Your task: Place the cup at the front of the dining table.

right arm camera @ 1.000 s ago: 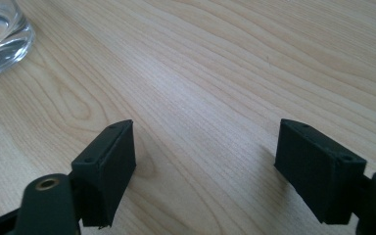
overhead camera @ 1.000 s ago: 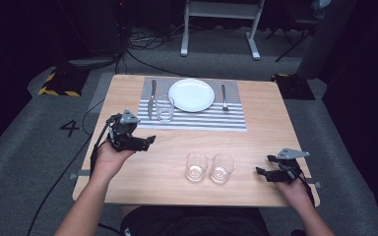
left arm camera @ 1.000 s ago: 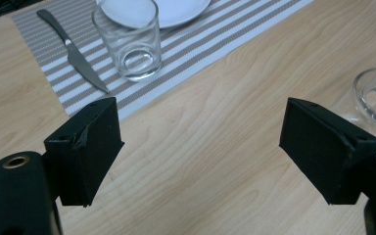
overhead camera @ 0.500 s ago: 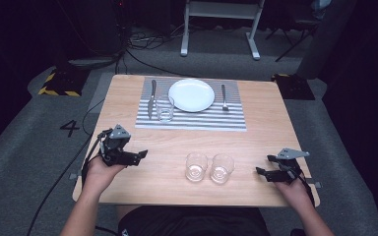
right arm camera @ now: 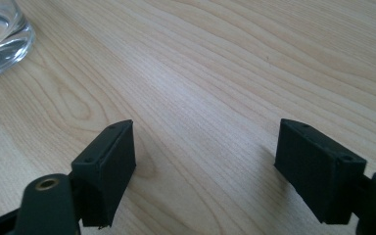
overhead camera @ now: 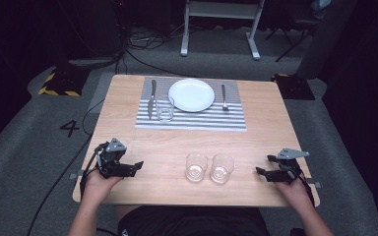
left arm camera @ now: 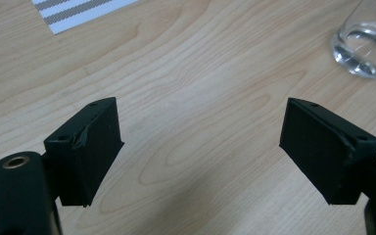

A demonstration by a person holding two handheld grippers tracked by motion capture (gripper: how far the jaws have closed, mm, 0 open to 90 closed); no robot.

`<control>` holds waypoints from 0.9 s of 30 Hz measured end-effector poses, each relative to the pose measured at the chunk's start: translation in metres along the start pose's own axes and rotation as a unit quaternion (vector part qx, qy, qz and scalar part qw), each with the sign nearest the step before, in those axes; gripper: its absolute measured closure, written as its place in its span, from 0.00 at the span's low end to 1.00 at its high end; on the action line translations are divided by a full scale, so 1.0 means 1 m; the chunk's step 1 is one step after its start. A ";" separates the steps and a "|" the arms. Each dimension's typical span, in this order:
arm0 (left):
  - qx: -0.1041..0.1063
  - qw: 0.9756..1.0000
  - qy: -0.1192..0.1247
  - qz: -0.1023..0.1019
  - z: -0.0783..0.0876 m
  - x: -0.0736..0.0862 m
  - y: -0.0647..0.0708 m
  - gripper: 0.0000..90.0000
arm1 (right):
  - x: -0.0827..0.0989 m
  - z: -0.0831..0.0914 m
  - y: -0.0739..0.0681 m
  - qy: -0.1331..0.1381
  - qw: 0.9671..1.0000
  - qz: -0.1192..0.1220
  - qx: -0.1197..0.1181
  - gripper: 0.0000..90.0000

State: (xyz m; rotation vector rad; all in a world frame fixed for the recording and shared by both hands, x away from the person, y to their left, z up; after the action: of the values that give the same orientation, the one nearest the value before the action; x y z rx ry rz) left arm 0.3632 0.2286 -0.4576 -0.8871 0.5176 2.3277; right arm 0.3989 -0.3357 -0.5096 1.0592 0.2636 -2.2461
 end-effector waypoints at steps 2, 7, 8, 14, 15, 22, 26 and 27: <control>-0.006 1.000 -0.002 -0.001 -0.003 0.004 0.001 0.18 | 0.000 0.000 0.000 0.000 1.000 0.001 0.000 0.26; -0.004 1.000 -0.023 0.009 -0.017 0.014 0.002 0.18 | 0.000 0.000 0.000 0.000 1.000 0.001 0.000 0.26; 0.002 1.000 -0.029 0.009 -0.020 0.016 0.002 0.18 | 0.000 0.000 0.000 0.000 1.000 0.000 0.000 0.26; -0.001 0.999 -0.052 0.013 -0.033 0.022 0.003 0.18 | 0.000 0.000 0.000 0.000 1.000 -0.001 0.000 0.26; -0.002 0.998 -0.064 0.012 -0.036 0.023 0.003 0.17 | 0.000 0.000 0.000 0.000 1.000 -0.001 0.000 0.26; -0.011 0.999 -0.031 -0.022 -0.047 0.030 0.006 0.03 | 0.000 0.000 0.000 0.000 1.000 -0.001 0.000 0.26; -0.016 0.999 -0.030 -0.021 -0.047 0.030 0.006 0.02 | 0.000 0.000 0.000 0.000 1.000 0.000 0.000 0.26; -0.015 0.999 -0.030 -0.021 -0.047 0.030 0.006 0.02 | 0.000 0.000 0.000 0.000 1.000 -0.001 0.000 0.26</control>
State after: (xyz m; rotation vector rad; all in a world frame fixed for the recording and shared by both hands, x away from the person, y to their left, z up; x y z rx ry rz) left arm 0.3635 0.2103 -0.5105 -0.8316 0.4356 2.3222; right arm 0.3988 -0.3356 -0.5096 1.0608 0.2644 -2.2474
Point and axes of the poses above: each handheld gripper's, and its own axes: z roughly backward along the jaws, x roughly out of its underside, y roughly to its right, the point moved 1 cm from there along -z, roughly forward along the jaws, and after that the axes turned 6 degrees about x, right-handed, at the moved point
